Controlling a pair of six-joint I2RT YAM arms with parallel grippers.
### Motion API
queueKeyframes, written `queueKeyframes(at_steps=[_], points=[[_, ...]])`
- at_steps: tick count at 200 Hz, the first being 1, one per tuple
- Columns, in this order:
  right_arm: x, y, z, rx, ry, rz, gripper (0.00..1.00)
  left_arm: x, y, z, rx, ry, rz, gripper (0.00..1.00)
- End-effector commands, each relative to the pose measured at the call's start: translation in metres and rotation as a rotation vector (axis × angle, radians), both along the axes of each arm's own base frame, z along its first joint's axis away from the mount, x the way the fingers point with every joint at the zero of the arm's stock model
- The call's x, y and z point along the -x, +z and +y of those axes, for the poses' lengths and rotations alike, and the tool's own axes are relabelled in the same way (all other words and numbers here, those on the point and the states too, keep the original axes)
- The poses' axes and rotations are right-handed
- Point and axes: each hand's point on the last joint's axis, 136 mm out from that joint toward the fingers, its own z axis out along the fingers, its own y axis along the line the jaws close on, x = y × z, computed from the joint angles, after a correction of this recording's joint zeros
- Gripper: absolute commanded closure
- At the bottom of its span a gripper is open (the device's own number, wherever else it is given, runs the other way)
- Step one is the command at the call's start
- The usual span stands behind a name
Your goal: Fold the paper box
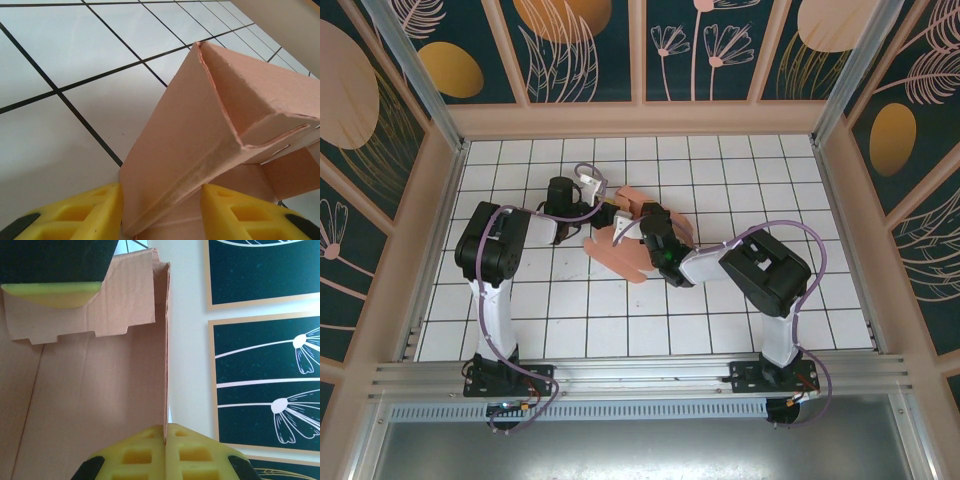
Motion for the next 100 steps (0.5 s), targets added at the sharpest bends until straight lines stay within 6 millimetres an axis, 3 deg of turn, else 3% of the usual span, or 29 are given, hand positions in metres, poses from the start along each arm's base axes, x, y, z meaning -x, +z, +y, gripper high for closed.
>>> queueKeyframes(at_steps=[1,44,68,100], points=[[0.001,0.000,0.011,-0.011,0.018,0.008,1.00,-0.004,-0.001,-0.004,0.009,-0.002,0.000,0.59],[0.002,-0.002,0.014,-0.018,0.020,0.020,1.00,-0.002,0.005,-0.009,0.045,-0.022,0.006,0.68],[0.002,-0.003,0.015,-0.017,0.021,0.024,1.00,-0.002,0.008,-0.010,0.060,-0.025,0.009,0.81],[0.003,-0.004,0.017,-0.015,0.021,0.025,1.00,-0.001,0.011,-0.012,0.073,-0.027,0.015,0.80]])
